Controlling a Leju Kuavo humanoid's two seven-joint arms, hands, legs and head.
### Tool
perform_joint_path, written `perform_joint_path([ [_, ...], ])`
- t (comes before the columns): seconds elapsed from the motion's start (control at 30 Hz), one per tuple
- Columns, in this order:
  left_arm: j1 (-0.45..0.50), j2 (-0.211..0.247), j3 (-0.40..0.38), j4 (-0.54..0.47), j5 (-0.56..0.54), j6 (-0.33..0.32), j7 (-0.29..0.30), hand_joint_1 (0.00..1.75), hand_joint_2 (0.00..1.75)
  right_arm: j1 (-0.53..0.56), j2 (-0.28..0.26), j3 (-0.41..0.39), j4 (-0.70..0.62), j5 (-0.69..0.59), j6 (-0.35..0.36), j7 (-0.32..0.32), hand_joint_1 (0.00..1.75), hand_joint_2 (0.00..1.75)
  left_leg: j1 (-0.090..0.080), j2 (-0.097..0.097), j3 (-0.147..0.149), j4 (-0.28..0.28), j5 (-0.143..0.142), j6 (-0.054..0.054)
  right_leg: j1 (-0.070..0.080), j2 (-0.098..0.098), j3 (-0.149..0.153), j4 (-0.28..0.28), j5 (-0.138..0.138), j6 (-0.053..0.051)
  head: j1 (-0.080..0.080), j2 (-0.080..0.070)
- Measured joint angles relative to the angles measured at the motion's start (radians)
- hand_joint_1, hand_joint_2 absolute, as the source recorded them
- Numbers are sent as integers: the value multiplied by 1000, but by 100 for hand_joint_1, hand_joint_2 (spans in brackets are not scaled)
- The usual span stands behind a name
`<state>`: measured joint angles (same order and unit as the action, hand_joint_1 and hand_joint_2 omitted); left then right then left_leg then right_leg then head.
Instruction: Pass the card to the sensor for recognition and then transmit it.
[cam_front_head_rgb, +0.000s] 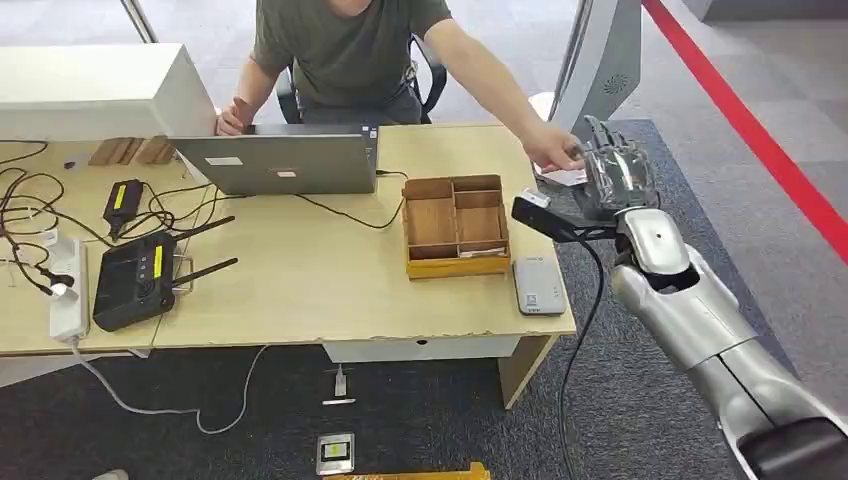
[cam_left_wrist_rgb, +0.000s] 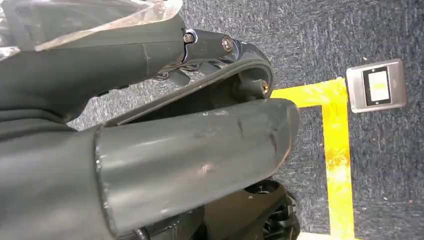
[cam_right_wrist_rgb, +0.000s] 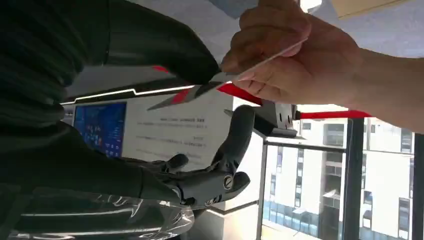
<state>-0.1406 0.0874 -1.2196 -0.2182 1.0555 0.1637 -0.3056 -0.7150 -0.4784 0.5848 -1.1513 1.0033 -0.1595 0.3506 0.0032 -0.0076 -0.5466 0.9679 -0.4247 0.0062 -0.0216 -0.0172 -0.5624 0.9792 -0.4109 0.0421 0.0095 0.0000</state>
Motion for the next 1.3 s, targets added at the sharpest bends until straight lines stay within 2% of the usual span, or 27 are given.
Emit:
perform_joint_path([
  [0.57,0,0,-14,0,-6,0,3,0,0,36,-24,-7,-3,-1,4,0,175,175,0,1,0,0,0,0,0,0,0,0,0,0,0,0],
  [0.8,1,0,-15,0,-3,0,6,0,0,71,-25,-9,2,-5,-3,-18,175,175,0,1,0,0,0,0,0,0,0,0,0,0,0,0],
  [1.03,1,0,-16,0,-3,0,6,0,0,87,-13,-8,41,-15,-31,-39,175,175,0,1,0,0,0,0,0,0,0,0,0,0,0,0],
  [1.3,2,0,-22,0,6,1,6,0,0,111,23,-2,133,-47,-96,-79,175,175,0,1,0,0,0,0,0,0,0,0,0,0,0,0],
])
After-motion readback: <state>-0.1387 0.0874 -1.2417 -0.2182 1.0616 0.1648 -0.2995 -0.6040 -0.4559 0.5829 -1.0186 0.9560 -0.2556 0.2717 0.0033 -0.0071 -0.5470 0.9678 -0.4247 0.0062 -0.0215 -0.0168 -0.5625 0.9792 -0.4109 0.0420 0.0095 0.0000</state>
